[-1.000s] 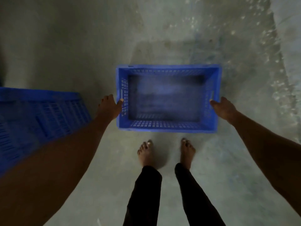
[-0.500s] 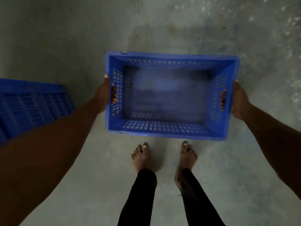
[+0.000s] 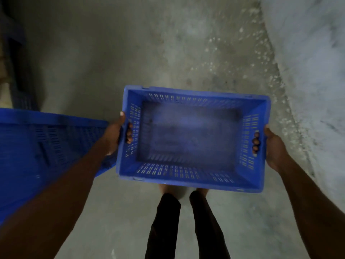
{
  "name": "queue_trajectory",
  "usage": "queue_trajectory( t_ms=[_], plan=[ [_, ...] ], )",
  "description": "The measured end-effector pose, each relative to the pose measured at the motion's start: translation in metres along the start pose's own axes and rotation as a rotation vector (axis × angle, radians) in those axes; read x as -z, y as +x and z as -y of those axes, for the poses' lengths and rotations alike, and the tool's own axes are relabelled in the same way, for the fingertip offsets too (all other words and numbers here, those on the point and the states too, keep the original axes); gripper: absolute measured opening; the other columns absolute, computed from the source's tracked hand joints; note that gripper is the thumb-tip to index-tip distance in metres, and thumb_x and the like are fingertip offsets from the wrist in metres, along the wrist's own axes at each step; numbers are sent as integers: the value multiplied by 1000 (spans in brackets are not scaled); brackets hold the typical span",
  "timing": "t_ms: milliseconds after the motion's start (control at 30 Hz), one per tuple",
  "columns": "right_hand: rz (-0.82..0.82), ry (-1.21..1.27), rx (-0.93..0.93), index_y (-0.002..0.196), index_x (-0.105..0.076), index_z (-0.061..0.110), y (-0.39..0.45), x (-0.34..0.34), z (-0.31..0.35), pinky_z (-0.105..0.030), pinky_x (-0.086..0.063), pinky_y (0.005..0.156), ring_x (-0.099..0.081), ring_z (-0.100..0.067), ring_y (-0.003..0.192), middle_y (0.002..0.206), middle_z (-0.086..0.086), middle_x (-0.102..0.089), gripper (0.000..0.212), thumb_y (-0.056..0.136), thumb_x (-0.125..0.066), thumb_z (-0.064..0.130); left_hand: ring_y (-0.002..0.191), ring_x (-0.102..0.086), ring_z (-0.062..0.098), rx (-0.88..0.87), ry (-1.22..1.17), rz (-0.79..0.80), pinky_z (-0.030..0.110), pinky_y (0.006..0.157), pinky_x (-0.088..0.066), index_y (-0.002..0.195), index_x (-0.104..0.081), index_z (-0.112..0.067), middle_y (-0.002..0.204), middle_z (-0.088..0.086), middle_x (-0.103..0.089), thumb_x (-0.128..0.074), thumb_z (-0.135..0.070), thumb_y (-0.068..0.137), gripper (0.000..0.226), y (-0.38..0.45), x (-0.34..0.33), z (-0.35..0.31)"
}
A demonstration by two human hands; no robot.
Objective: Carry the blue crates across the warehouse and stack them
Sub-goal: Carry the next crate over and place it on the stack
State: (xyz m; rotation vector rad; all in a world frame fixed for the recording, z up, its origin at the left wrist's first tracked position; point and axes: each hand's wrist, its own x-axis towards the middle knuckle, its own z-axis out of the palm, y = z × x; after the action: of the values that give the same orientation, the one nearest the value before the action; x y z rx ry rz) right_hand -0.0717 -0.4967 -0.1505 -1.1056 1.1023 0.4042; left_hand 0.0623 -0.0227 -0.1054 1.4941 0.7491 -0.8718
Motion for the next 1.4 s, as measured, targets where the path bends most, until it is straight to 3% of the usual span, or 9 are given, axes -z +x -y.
queue_trajectory(
  t_ms=[67,200,333,467,667,1067,1400],
  plan=[
    [20,25,38,79,-49,17,-55,0,22,-22,-45,42,-48,-16,41,53,1,-48,43,90,-44,59,37,-37,10,-70,-68,-18,18,36,-32,79,-53,-19,51,-4,-42,-35,-65,98,53,-45,6,-15],
    [-2,60,117,82,-52,16,-157,8,62,-27,-54,47,-60,-19,44,55,-1,-59,41,102,-35,48,37,-29,8,-109,-74,-53,17,35,-22,77,-51,-22,52,-6,-35,-40,-69,94,52,-141,5,-61],
    [-30,124,148,81,-52,19,-247,17,105,-18,-38,36,-44,-12,35,60,0,-58,41,101,-36,51,39,-27,10,-174,-36,-103,19,34,-21,74,-48,-22,54,-5,-34,-40,-75,92,56,-232,-7,-105],
    [-48,60,162,80,-50,18,-317,28,136,-18,-38,34,-47,-15,33,58,-2,-61,44,102,-34,52,37,-26,9,-211,-7,-133,17,33,-22,72,-46,-23,53,-5,-33,-39,-77,91,58,-301,-17,-136],
    [-87,23,256,74,-49,18,-380,42,164,-22,-28,35,-33,-14,36,60,-3,-43,47,100,-38,55,39,-26,10,-273,10,-174,18,34,-22,71,-46,-23,53,-5,-35,-36,-76,93,58,-381,-38,-159],
    [-168,97,322,74,-47,19,-434,60,150,-18,-24,36,-28,-11,34,52,2,-40,48,99,-38,59,38,-25,10,-346,115,-134,18,35,-21,69,-45,-22,57,-2,-35,-33,-75,94,60,-418,-51,-181],
    [-373,329,299,76,-49,18,-507,54,37,-21,-29,39,-32,-11,40,56,1,-43,47,99,-40,58,42,-23,12,-366,389,115,20,38,-22,73,-46,-21,56,-3,-34,-36,-77,93,60,-402,-60,-204]
  ],
)
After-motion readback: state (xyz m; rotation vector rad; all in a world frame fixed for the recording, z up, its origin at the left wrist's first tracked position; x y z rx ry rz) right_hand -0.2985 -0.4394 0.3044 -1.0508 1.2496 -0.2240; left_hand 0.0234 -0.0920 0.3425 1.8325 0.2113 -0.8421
